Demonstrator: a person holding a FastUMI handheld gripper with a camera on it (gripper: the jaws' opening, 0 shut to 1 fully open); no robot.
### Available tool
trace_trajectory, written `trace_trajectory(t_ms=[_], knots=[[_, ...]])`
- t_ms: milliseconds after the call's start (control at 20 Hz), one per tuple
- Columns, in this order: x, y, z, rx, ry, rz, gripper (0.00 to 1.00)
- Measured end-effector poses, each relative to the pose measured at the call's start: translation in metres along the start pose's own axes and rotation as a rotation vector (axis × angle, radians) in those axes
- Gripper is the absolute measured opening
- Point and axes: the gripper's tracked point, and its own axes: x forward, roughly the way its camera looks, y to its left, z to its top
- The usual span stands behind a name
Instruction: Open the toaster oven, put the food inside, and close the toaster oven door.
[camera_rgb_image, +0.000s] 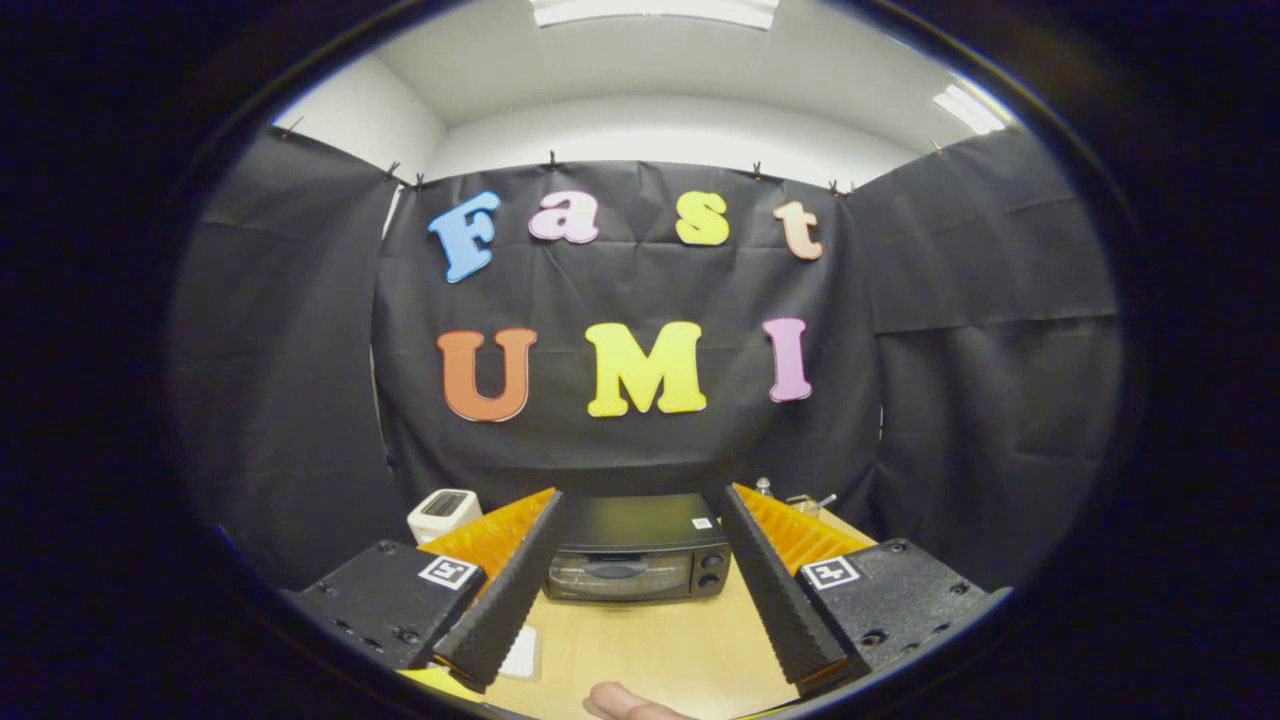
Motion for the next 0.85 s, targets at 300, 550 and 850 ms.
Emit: trace_trajectory(t_ms=[300, 550, 850], knots=[[0.005, 0.009, -0.033, -0.044, 0.037, 0.029, 1.00], [0.001, 0.006, -0.034, -0.068, 0.017, 0.028, 1.00], [-0.001, 0.011, -0.042, -0.102, 0.011, 0.036, 1.00]])
